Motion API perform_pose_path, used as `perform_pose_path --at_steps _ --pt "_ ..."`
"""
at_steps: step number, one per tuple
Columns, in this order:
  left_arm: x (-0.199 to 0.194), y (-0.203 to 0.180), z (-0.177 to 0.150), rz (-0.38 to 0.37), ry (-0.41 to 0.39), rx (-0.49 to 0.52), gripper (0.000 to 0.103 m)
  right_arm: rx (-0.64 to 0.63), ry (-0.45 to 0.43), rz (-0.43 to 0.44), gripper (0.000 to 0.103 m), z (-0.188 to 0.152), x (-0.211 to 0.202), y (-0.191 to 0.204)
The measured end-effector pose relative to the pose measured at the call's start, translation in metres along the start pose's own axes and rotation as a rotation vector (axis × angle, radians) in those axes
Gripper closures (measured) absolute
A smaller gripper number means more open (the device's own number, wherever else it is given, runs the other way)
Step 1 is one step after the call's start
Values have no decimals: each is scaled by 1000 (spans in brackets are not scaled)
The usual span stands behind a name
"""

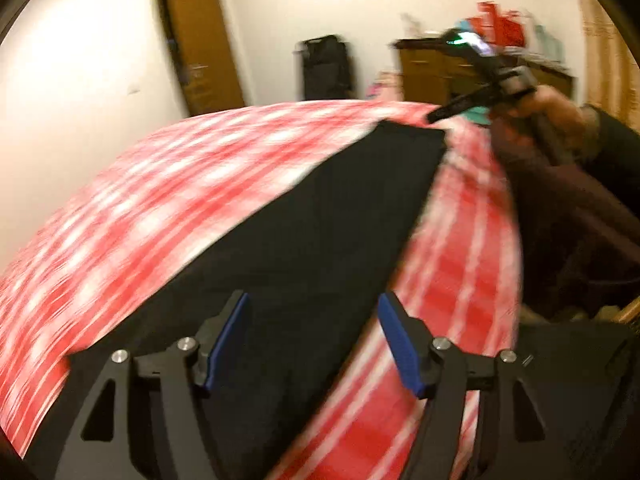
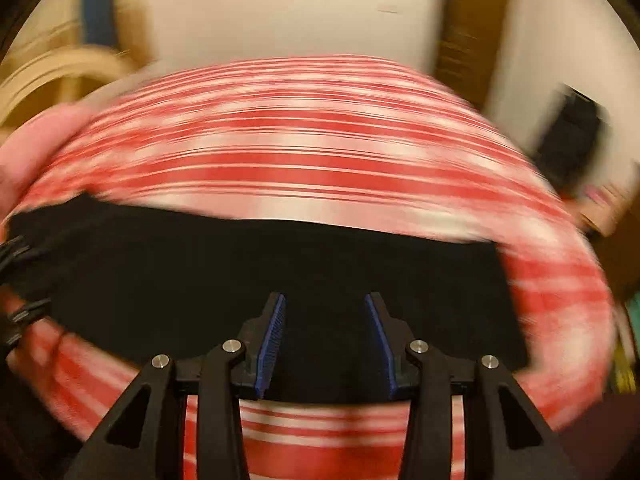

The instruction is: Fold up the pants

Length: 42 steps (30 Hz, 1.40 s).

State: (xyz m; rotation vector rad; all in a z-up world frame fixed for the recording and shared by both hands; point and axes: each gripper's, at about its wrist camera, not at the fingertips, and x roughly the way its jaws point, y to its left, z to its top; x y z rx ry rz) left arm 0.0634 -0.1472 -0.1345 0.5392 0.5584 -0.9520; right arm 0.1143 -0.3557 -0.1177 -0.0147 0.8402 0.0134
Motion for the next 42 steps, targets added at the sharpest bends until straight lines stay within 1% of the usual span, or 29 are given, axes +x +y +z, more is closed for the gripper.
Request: perform_pose_path --at_steps 1,2,4,6,7,8,9,10,12,14,16,17,18,20,21,22,24,27,28,30,31,32,34,36,37,38,39,40,42 --pt "-5 14 -11 35 13 -28 33 -33 7 46 60 1 3 18" --pt "-6 24 -20 54 29 -54 33 -83 24 112 60 2 11 47" --pt "-6 43 -39 73 68 -118 33 -138 58 156 60 -2 24 82" --pt "-3 50 -57 86 93 -151 33 -184 137 193 60 -13 42 111" --pt "-1 49 -64 86 105 -158 33 -202 185 207 60 -20 49 121" --pt "1 48 -68 85 110 -168 33 -231 160 179 60 -25 48 128" --pt "1 49 -72 79 102 -189 33 -269 156 166 60 -27 45 132" --pt "1 51 -75 65 93 -223 33 -272 171 179 60 -25 43 130" --pt "1 56 -75 45 87 -276 33 -242 182 221 60 -11 40 125" --pt "-8 59 -74 66 60 -272 33 -231 160 244 60 9 37 128" --pt "-29 67 -76 128 7 -240 33 -233 117 317 60 40 40 147" --pt "-37 73 -78 154 -2 -240 33 -231 109 345 60 50 43 154" --pt "-46 83 -82 183 -11 -250 32 -230 103 386 60 64 50 167" --pt "-69 109 -96 261 -23 -288 26 -221 105 461 60 88 69 196" --pt "-79 121 -105 304 -20 -305 25 -210 119 502 60 99 80 210" --pt "-90 135 -115 357 -14 -324 25 -206 133 523 60 109 92 225" --pt "-113 168 -139 476 11 -379 24 -211 140 510 60 124 113 252" --pt "-139 206 -176 596 50 -481 24 -176 193 530 60 141 153 278" --pt "-147 218 -189 623 53 -518 24 -161 213 520 62 146 165 284" --pt "-157 237 -213 652 60 -584 18 -166 277 464 89 147 188 296" --pt "-158 242 -221 660 64 -605 13 -179 294 426 89 146 195 302" --pt "-155 249 -229 669 75 -629 13 -203 298 374 89 145 203 308" --pt "-144 258 -244 643 100 -661 12 -191 303 364 91 147 206 306" --pt "-138 261 -251 622 92 -691 7 -145 315 367 92 152 210 302" --pt "-138 260 -252 616 84 -707 2 -143 312 369 92 152 208 301" --pt "-136 265 -255 606 80 -729 0 -146 306 372 92 151 206 300" --pt "-135 271 -259 578 68 -758 0 -151 295 374 91 151 205 300" --pt "-138 274 -261 561 59 -777 0 -160 275 369 88 149 197 297" --pt "-140 274 -262 546 55 -791 0 -195 228 339 86 145 175 288"
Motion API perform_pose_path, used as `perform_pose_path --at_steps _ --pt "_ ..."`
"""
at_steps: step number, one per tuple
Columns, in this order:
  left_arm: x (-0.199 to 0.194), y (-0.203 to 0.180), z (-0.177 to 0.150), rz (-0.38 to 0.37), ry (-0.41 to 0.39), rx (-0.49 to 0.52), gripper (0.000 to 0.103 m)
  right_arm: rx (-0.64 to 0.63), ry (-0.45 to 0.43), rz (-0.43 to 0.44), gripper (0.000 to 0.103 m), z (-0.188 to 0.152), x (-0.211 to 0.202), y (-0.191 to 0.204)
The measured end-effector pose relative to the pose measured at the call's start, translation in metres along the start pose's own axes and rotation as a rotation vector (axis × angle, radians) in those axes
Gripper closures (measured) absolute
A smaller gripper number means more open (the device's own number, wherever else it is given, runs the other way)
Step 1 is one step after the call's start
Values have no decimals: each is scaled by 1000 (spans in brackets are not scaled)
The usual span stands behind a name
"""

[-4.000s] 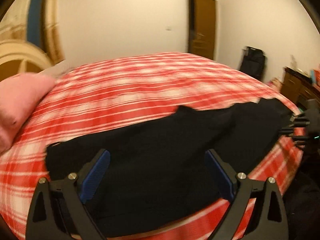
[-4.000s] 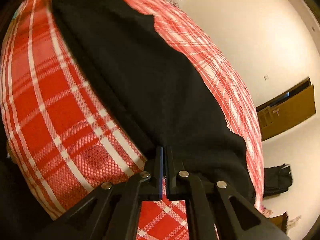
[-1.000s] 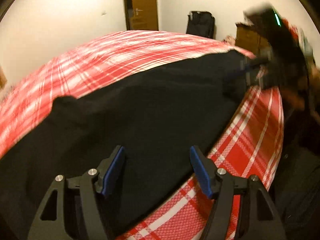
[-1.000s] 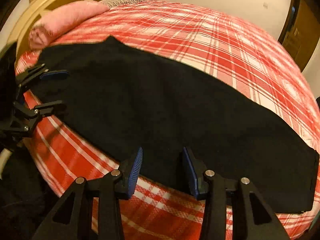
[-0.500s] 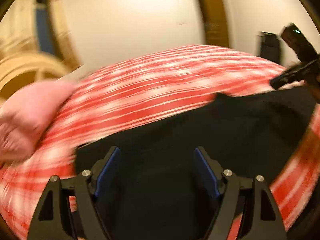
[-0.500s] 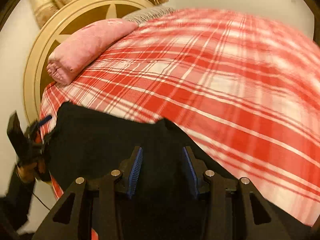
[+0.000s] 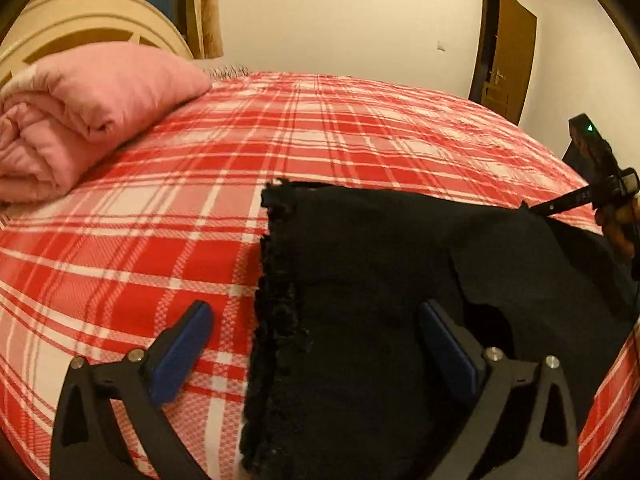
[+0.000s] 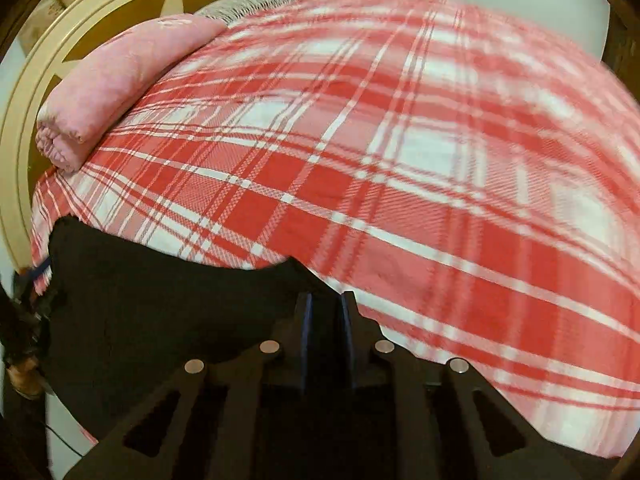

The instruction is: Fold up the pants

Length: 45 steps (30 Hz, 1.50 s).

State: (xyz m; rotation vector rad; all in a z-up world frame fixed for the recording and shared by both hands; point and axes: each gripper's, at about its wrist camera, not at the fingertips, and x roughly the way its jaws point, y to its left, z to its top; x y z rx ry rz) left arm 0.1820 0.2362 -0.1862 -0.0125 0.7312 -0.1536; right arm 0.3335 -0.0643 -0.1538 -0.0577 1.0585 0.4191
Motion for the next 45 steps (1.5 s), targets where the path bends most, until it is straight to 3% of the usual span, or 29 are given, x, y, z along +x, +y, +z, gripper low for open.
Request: perform_pose_path --at_steps 1,3,4,10,16,21,30,34,39,45 --pt "-4 -2 0 5 -8 17 0 -23 -9 -4 84 -3 -6 2" --pt "-14 -6 0 29 -18 39 0 -121 -26 -14 68 -22 -30 13" --pt "-21 -8 1 51 -34 47 0 -158 -30 -24 65 -31 -38 18" --pt "-60 -24 3 77 -115 53 0 -323 -17 -71 64 -108 -69 52" --pt "-41 -58 -1 84 -70 105 0 -311 15 -94 64 -153 -60 46" --pt "-15 -64 -8 148 11 116 0 -247 -41 -62 63 -161 -65 38" --pt "-11 -62 -3 148 21 89 0 -254 -67 -91 62 -171 -69 44" --pt "-19 -56 8 231 -1 93 0 -249 -68 -102 62 -168 -66 47" --pt "-12 -37 12 256 30 72 0 -243 -75 -104 61 -168 -66 47" --pt "2 -22 8 181 78 9 0 -236 -105 -97 61 -172 -67 46"
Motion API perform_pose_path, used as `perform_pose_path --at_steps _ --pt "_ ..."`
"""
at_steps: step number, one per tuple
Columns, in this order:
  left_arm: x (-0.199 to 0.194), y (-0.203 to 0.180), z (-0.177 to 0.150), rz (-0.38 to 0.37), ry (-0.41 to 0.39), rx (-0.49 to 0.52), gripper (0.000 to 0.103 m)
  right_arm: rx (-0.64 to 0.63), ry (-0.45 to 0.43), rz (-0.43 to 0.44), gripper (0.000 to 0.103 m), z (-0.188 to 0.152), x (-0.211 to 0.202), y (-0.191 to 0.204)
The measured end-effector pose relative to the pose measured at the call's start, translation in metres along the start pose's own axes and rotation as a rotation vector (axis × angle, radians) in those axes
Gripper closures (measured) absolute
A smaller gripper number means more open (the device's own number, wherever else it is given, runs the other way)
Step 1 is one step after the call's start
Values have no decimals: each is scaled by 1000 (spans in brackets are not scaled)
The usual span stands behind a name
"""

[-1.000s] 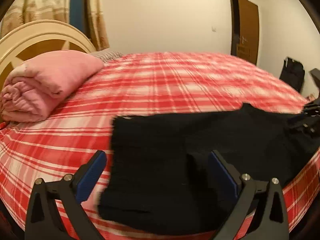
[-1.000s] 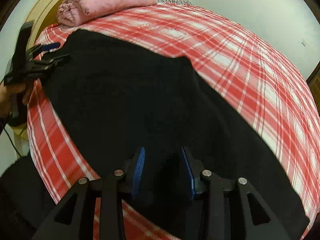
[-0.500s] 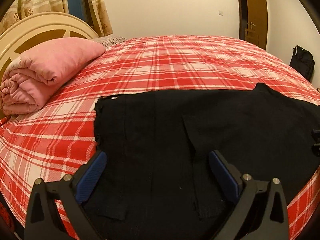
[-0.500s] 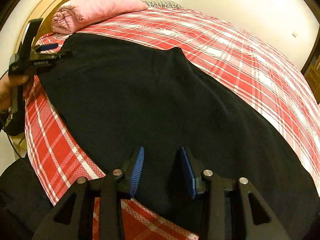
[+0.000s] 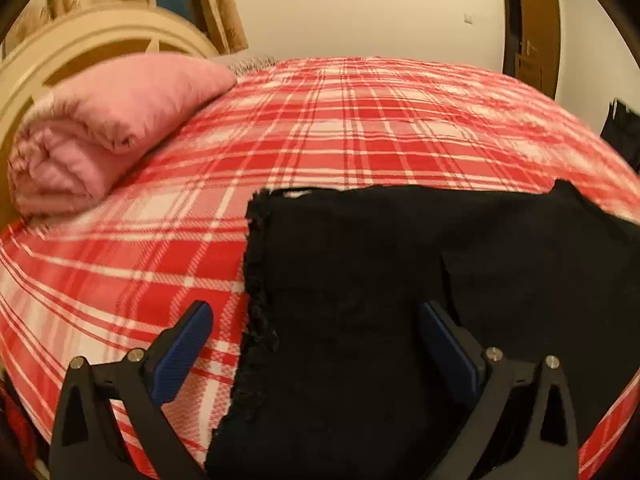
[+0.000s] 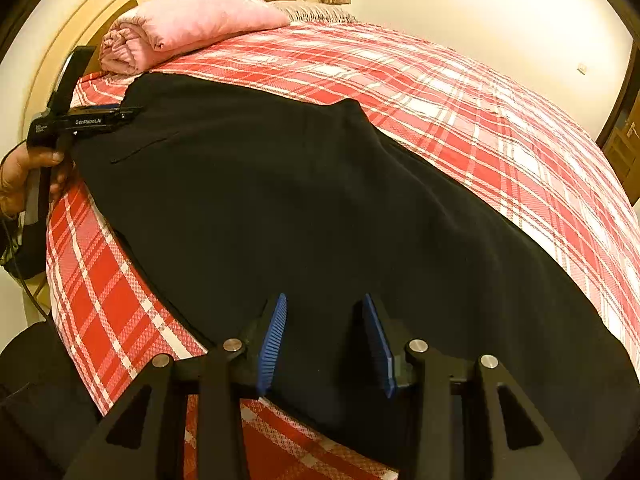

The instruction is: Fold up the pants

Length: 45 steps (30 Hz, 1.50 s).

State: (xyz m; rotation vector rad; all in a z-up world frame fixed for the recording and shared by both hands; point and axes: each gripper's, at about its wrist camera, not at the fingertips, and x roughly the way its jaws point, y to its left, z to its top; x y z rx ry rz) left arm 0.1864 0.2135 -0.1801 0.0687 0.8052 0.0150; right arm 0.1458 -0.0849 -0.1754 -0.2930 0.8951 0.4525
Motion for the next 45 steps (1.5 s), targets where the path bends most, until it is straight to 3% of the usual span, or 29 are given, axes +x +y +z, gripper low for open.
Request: perform_pose_path --at_steps 9,14,17,20,22,25,28,30,35,38,41,45 --pt "6 6 -4 -59 -8 -59 0 19 -65 -21 60 -8 -5 2" --pt "-1 7 1 -29 16 -50 0 27 -71 -13 56 -8 -6 0" --pt "-28 7 3 28 -34 -42 0 25 -73 -42 46 -6 -4 1" --pt "-61 2 3 65 -118 -21 0 59 -53 -10 45 -4 -7 -7" --pt "-76 -7 3 53 -159 6 0 118 -52 28 45 -6 -14 -20" --pt "-77 -22 5 26 -162 48 0 162 -74 7 45 -14 -32 -43" --pt "-56 -33 6 55 -109 87 0 206 -82 -45 45 -27 -54 -78" --pt "-50 -37 6 58 -84 79 0 313 -87 -58 45 -40 -72 -120" --pt "-58 -76 8 0 -105 138 0 676 -111 -225 45 -100 -124 -249" --pt "-63 -112 11 -58 -117 206 0 906 -118 -350 45 -160 -160 -321" --pt "-66 -148 13 -136 -130 281 0 1026 -85 -400 45 -199 -174 -357" --pt "-60 -188 16 -205 -116 336 0 1112 -70 -385 45 -233 -179 -378"
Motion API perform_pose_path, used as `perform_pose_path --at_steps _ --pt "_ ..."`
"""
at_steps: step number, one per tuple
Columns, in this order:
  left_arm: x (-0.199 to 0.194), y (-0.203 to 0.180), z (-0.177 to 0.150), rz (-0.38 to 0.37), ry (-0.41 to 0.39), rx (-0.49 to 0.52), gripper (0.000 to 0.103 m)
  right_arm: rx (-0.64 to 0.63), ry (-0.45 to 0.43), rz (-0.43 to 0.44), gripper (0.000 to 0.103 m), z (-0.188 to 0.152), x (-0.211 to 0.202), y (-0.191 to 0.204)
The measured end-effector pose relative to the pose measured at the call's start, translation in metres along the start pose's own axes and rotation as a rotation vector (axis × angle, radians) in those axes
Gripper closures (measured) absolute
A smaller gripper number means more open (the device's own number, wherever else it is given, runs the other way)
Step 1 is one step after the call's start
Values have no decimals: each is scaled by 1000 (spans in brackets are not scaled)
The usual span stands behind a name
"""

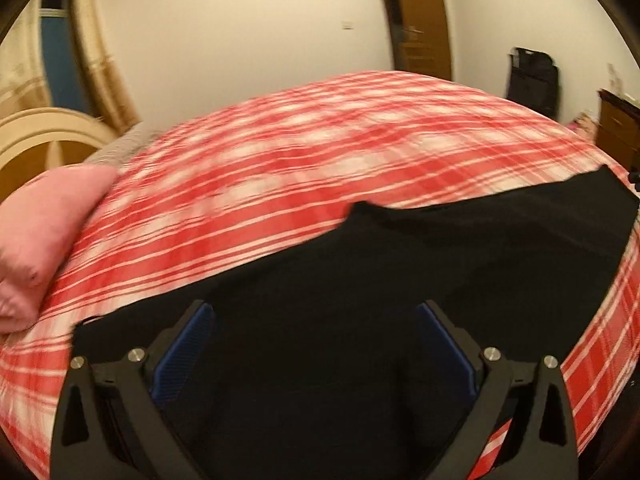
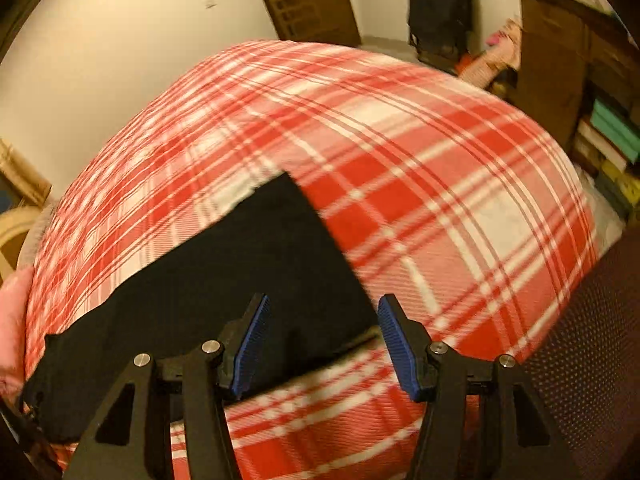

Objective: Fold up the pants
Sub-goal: 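Release the pants with the left tool while the right tool grasps the folded edge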

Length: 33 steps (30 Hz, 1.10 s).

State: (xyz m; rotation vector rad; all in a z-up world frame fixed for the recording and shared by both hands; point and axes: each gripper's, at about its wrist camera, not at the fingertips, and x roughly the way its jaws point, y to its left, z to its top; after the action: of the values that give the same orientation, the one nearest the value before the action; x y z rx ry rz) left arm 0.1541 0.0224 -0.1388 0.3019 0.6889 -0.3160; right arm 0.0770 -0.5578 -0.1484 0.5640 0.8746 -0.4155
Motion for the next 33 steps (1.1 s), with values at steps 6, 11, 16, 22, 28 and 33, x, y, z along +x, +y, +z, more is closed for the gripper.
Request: perform_pose_path --at_steps 6,11,16,22,28,33 --pt "18 -38 12 -66 37 20 0 91 24 64 45 -2 5 -24" --pt "16 -74 27 -126 20 73 0 109 62 95 47 -8 16 -23" --pt "20 -105 44 -184 25 99 0 129 69 108 54 -13 17 -27" --pt "29 -140 60 -267 49 117 0 128 55 111 63 -13 20 -26" --pt "41 -191 79 -378 80 116 0 100 -3 162 77 -14 18 -22" --pt "39 -238 92 -479 101 144 1 -11 -108 166 84 -16 -5 1"
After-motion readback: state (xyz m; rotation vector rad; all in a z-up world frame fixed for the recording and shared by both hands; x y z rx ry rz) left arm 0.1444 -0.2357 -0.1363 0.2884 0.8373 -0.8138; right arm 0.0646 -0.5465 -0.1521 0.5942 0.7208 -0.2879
